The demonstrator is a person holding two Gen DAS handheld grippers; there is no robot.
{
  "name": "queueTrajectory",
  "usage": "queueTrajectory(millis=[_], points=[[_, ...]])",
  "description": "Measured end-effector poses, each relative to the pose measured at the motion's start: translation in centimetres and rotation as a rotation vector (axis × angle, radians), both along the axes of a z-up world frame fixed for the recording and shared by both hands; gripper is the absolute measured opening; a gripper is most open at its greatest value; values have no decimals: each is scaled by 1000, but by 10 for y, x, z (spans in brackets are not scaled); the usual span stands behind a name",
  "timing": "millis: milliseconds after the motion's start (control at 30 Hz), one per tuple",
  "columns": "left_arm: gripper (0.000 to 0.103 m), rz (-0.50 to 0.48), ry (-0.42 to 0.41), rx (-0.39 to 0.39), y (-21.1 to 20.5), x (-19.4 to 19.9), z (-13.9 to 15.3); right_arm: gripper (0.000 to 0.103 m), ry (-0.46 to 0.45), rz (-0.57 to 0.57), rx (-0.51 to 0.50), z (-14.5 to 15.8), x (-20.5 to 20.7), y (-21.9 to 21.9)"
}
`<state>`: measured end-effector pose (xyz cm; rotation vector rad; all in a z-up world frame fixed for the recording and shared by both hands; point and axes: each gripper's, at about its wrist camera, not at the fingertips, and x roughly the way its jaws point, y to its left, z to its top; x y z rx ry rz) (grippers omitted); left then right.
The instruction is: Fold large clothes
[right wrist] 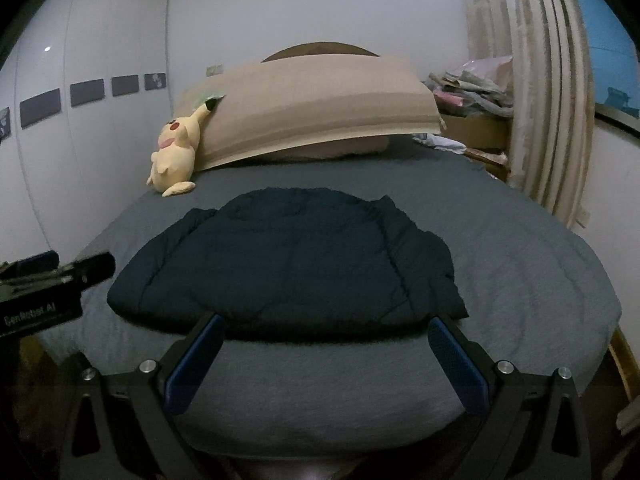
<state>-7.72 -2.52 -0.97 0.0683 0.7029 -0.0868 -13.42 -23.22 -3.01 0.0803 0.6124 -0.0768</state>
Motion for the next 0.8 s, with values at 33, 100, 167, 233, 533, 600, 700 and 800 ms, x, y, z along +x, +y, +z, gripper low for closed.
queueTrajectory(millis=[33, 100, 167, 233, 533, 600, 700, 800], points=[[99, -1, 2, -5, 1, 0, 1, 103, -3, -1, 1, 2, 0, -1], [99, -1, 6, -16, 2, -2, 2, 103, -10, -6, 2, 7, -1, -3], [99, 1, 7, -24, 3, -2, 2, 103, -13, -9, -1, 10, -1, -3], [99, 0, 12, -30, 4, -2, 3, 103, -8, -7, -3, 10, -1, -3], [99, 6, 23, -43, 6, -2, 5, 103, 8, 2, -15, 12, 1, 1], [99, 7, 21, -48, 7, -3, 6, 103, 9, 2, -18, 12, 2, -1], [99, 5, 22, -52, 8, -3, 6, 103, 9, 0, -18, 13, 2, -1], [99, 7, 24, -54, 8, -3, 6, 103, 9, 2, -22, 14, 3, 1]])
